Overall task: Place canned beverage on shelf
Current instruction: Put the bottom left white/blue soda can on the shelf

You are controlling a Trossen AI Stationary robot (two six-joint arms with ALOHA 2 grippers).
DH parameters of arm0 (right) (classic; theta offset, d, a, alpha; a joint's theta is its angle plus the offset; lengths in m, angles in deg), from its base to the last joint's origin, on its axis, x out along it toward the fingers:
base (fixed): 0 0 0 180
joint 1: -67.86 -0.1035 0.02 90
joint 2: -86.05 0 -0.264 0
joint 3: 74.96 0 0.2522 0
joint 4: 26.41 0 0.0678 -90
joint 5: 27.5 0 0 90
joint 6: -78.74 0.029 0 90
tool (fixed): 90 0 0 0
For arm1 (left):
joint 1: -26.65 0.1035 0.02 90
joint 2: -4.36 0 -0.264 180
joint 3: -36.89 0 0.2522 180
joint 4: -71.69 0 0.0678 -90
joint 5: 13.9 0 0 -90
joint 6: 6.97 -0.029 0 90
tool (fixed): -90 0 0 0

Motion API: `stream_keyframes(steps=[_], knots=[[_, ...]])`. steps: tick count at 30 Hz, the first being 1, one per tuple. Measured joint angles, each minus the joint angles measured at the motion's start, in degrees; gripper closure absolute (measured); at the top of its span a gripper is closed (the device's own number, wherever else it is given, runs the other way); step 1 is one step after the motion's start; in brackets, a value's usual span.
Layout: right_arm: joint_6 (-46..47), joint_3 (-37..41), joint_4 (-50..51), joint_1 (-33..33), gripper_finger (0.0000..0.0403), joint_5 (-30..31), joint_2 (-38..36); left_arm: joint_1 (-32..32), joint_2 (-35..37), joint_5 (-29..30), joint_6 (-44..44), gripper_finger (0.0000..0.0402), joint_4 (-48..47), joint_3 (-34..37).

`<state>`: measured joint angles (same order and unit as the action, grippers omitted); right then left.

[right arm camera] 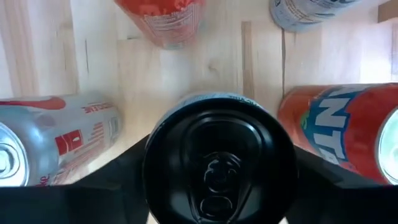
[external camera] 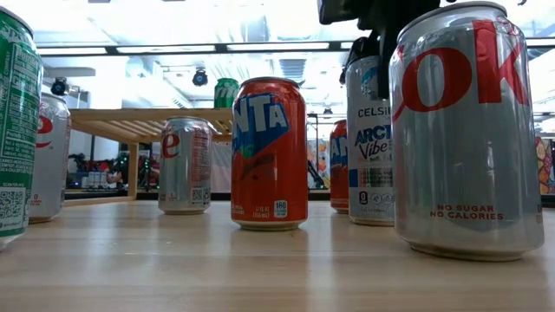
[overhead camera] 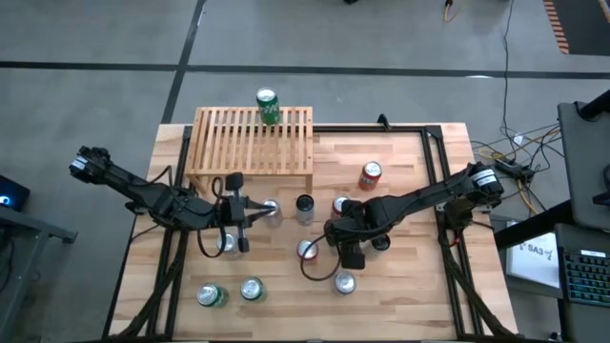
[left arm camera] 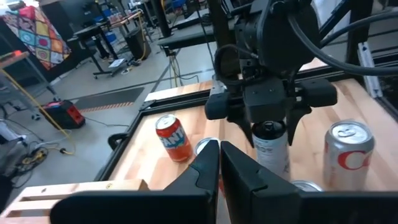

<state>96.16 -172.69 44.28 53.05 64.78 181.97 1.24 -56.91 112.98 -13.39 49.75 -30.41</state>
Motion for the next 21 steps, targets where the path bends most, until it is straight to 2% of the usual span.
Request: stream_keyframes(steps=[9, 17, 21], knots=[[1.61, -9.17, 9.43, 0.68, 0.0167, -1.20, -0.04, 0.00, 0.21, 0.76, -2.13, 0.0401, -0.08, 0.00], [1.55, -22.66, 15.36, 1.55, 0.0167, -1.19, 0.00, -0.04, 0.32, 5.57, -2.07, 0.0401, -2.74, 0.04], [0.01, -30.32, 16.93, 2.40, 0.0167, -1.19, 1.48, 0.00, 0.59, 6.14, -2.82, 0.0401, -2.78, 0.04]])
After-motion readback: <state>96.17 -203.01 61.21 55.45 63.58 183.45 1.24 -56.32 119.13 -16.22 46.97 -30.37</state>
